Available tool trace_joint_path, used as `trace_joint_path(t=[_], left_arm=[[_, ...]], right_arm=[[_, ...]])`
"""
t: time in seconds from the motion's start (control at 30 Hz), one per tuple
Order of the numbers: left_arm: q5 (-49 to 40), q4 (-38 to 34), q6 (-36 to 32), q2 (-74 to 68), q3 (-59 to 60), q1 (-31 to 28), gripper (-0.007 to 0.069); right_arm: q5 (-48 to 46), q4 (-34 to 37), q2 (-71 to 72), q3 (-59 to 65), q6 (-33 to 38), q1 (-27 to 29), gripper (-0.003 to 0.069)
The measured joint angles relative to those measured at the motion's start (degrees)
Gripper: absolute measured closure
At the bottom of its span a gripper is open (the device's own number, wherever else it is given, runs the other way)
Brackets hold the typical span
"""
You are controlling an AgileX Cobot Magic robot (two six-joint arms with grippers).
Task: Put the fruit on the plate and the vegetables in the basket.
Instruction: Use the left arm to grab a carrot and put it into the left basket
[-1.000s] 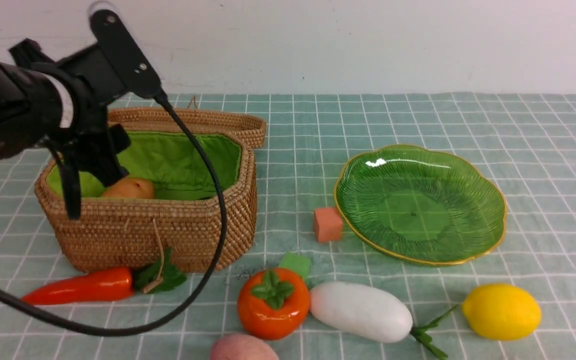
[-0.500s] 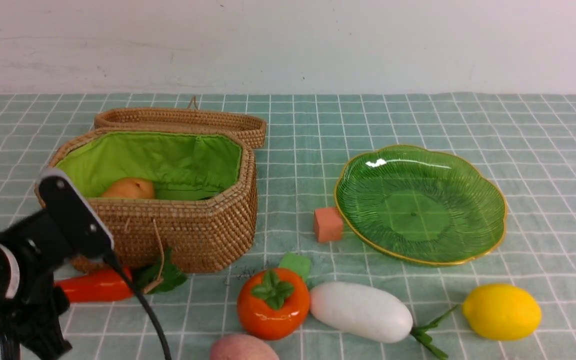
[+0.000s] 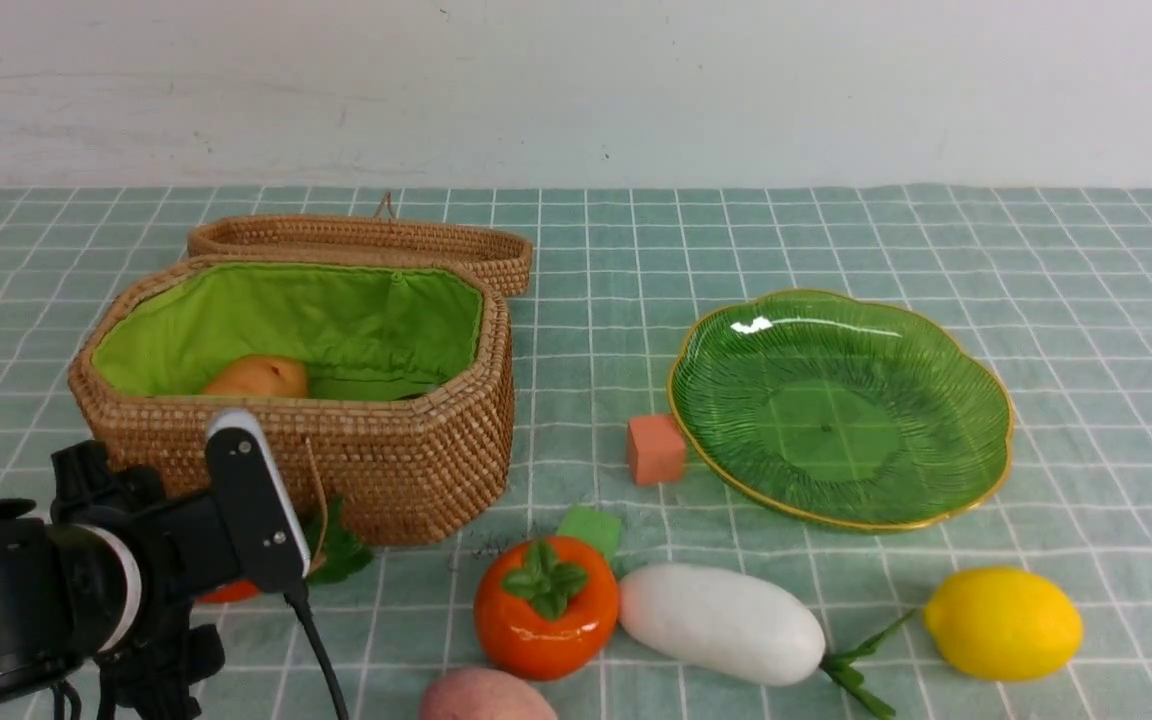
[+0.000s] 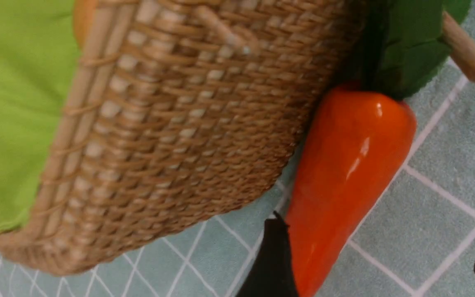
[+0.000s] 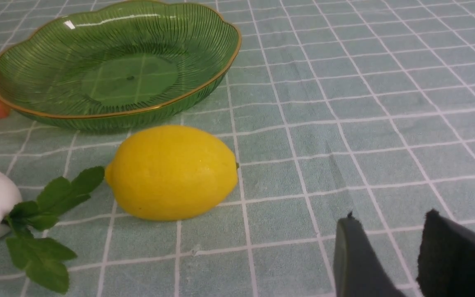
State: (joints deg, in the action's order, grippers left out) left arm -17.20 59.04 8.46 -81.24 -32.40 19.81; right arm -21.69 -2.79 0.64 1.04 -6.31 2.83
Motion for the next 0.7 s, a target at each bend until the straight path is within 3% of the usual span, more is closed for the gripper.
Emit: trace_joint_path(t=[0.33,0.53,0.7], left_arm=[[3.9,3.9,3.5,-5.2,-0.1,-1.4,0.0060],[7.5,4.7,7.6,-5.3,-0.7,-9.9,0.0064],[11.3,6.7,7.8,-5.4,-0.7,-11.0,0.0064]], right_arm=[[0.0,0.0,0.0,0.0,0.0,0.0,0.0417],[0.0,0.0,0.0,0.0,0.0,0.0,0.0417],[0.0,0.0,0.0,0.0,0.0,0.0,0.0417]])
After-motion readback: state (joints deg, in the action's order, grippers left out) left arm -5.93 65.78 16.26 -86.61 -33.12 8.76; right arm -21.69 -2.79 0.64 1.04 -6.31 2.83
